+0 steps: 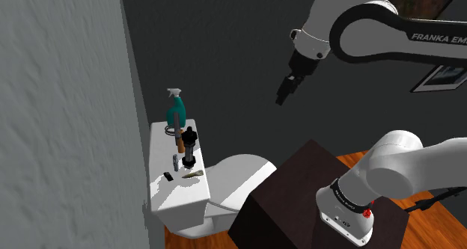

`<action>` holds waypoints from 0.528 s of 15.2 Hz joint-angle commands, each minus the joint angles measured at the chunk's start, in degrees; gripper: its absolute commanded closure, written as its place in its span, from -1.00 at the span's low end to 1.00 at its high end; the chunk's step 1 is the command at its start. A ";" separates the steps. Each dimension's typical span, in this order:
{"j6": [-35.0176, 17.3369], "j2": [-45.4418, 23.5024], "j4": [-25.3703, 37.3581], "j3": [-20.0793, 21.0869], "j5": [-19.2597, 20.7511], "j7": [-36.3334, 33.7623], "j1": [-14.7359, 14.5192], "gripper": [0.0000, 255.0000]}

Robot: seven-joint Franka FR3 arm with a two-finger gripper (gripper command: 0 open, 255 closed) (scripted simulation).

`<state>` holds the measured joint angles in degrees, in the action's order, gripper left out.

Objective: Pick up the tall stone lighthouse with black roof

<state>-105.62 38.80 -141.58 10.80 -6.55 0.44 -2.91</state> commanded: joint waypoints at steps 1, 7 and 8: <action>-4.43 -1.67 -1.58 2.21 -0.52 -2.27 -0.34 -1.00; -17.60 -11.07 -2.69 9.14 0.27 -9.62 0.12 -1.00; -19.72 -12.97 -2.53 10.35 0.82 -11.06 0.41 -1.00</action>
<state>-122.88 28.14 -144.53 19.75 -6.21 -8.95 -2.77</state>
